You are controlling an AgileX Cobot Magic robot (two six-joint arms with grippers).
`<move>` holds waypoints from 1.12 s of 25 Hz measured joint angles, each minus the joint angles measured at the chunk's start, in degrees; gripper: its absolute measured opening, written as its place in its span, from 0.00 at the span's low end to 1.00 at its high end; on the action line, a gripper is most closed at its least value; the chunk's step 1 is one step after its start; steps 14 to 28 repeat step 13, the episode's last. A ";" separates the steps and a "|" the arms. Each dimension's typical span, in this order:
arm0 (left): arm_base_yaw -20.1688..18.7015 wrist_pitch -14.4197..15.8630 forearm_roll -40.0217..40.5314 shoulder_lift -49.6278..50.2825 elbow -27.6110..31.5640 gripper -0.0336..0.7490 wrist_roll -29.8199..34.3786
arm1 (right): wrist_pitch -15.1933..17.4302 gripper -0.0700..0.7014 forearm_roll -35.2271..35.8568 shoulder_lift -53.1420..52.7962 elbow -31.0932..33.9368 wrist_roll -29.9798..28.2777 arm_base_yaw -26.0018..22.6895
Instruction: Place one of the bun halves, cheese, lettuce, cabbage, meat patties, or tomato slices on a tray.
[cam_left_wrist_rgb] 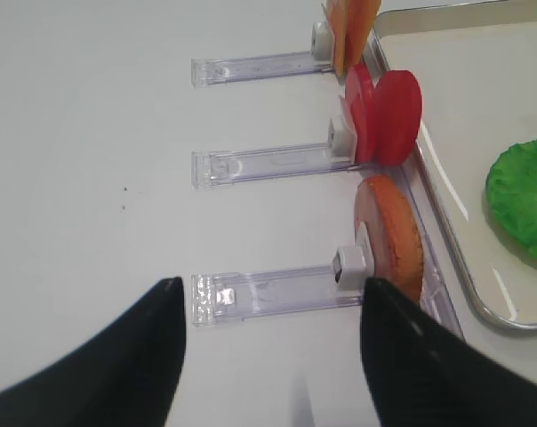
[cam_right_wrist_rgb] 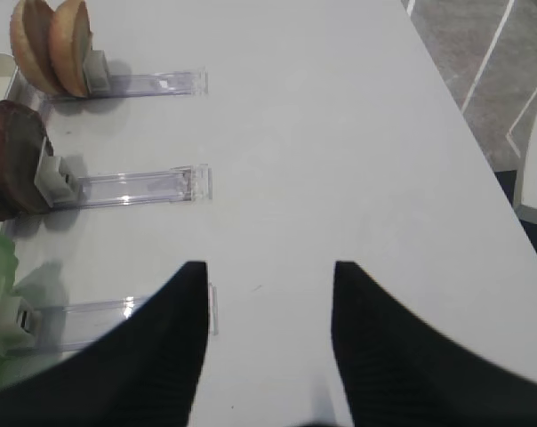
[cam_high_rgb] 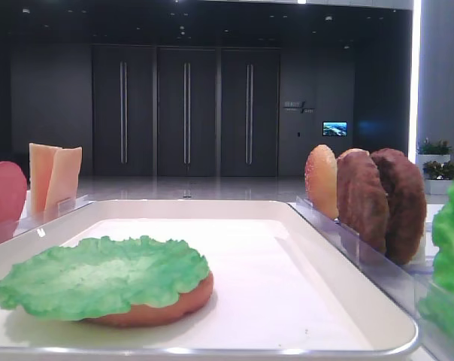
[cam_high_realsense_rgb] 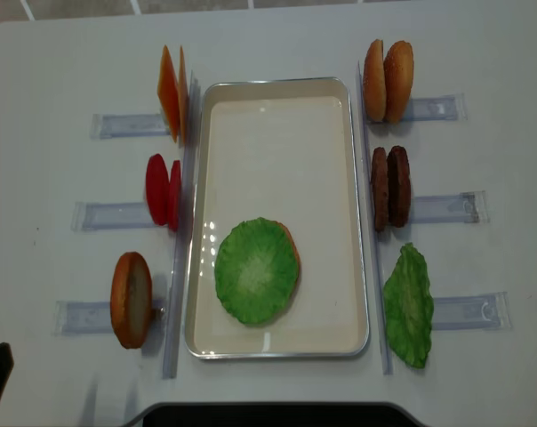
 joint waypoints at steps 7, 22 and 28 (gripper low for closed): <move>0.00 0.00 0.00 0.00 0.00 0.64 0.00 | 0.00 0.50 0.05 0.00 0.00 0.00 0.00; 0.00 0.00 0.00 0.00 0.00 0.64 0.00 | 0.00 0.49 0.05 0.00 0.00 0.00 0.00; 0.00 0.00 0.00 0.00 0.00 0.64 0.00 | 0.00 0.49 0.05 0.00 0.00 0.00 0.00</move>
